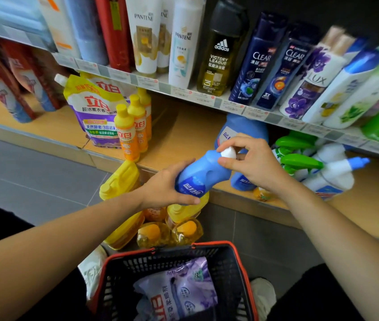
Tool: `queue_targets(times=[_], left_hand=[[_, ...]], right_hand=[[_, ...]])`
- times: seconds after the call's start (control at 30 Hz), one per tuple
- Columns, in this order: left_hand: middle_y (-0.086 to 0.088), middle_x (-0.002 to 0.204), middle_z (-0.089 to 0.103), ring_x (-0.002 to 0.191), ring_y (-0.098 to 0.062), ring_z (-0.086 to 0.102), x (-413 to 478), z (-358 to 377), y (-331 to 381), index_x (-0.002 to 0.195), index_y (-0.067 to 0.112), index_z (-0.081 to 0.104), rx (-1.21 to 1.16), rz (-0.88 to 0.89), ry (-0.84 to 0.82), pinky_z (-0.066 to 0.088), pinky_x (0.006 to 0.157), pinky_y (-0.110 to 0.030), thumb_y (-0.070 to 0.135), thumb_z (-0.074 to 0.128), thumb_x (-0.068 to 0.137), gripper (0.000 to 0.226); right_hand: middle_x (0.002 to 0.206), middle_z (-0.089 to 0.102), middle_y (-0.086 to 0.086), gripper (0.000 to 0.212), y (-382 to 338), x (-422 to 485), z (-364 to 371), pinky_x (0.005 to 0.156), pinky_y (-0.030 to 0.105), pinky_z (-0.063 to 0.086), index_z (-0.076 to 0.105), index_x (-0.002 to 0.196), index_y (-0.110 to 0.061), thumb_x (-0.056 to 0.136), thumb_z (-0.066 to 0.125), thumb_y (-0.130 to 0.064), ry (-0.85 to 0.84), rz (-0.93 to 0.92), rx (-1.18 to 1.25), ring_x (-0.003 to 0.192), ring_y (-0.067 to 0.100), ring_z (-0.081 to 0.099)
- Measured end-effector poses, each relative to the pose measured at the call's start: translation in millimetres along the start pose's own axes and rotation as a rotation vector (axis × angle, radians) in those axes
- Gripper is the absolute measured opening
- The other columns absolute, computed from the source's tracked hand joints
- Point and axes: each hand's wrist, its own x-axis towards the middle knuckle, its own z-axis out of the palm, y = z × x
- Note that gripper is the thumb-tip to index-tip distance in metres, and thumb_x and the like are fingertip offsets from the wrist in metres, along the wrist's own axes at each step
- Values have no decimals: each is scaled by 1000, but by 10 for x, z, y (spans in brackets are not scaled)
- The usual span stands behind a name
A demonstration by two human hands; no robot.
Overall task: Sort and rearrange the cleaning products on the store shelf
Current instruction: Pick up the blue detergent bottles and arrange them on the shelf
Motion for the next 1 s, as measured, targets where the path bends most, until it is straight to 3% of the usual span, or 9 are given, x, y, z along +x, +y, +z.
queue_targets(times=[0.07, 0.17, 0.33, 0.43, 0.5, 0.7, 0.77, 0.87, 1.0], left_hand=[[5, 117, 67, 101, -12, 67, -14, 13, 115, 135, 22, 52, 27, 46, 46, 60, 84, -40, 44, 90, 70, 78], [6, 101, 69, 90, -15, 67, -52, 15, 246, 118, 23, 59, 158, 45, 114, 57, 76, -43, 62, 85, 63, 73], [7, 98, 70, 89, -19, 68, -100, 90, 314, 119, 28, 58, 290, 6, 186, 56, 76, -43, 78, 69, 58, 79], [11, 95, 69, 85, -17, 67, -89, 78, 340, 119, 33, 57, 403, 24, 255, 55, 70, -40, 88, 55, 54, 86], [11, 93, 69, 83, -18, 68, -51, 55, 383, 119, 33, 57, 444, 54, 279, 55, 68, -40, 90, 53, 55, 86], [8, 86, 70, 76, -16, 66, 124, -41, 556, 110, 31, 64, 470, 85, 246, 55, 63, -39, 89, 55, 53, 82], [6, 82, 69, 74, -18, 65, 184, -71, 615, 103, 28, 66, 420, 80, 187, 54, 63, -42, 85, 61, 52, 77], [-4, 78, 69, 71, -18, 64, 259, -88, 668, 88, 17, 69, 126, 28, 38, 54, 67, -47, 68, 79, 49, 65], [-14, 86, 75, 76, -18, 68, 300, -88, 656, 89, 8, 74, -282, -123, -159, 55, 69, -38, 42, 90, 49, 55]], right_hand=[[82, 65, -29, 16, -85, -51, -14, 69, 6, 44, 73, 95, -12, 83, 76, -2, 0, -9, 22, 78, -10, 58], [81, 66, -13, 20, -146, -126, -46, 68, 21, 52, 71, 90, -22, 87, 74, -3, 80, 57, 93, 73, 1, 58], [73, 56, 22, 7, -99, -231, -7, 63, 34, 41, 66, 89, -16, 90, 72, -16, 147, 129, -22, 67, 34, 46], [78, 59, 33, 13, -51, -220, -25, 68, 47, 45, 64, 92, -5, 94, 67, -17, 117, 132, 31, 72, 43, 54], [82, 58, 37, 14, -35, -196, -50, 69, 52, 45, 63, 96, -2, 96, 64, -16, 116, 129, 77, 72, 42, 55], [67, 45, 31, 26, 43, -105, -114, 58, 37, 31, 59, 88, 8, 99, 61, -16, 197, 202, 220, 63, 23, 37], [65, 40, 33, 36, 72, -81, -110, 56, 46, 28, 54, 84, 12, 98, 62, -21, 245, 236, 220, 61, 25, 33], [68, 37, 33, 48, 101, -44, -87, 59, 47, 30, 46, 74, 13, 97, 63, -26, 317, 252, 134, 62, 24, 32], [68, 34, 32, 54, 92, -24, -107, 60, 47, 30, 41, 68, 12, 97, 64, -27, 342, 230, 111, 63, 22, 30]])
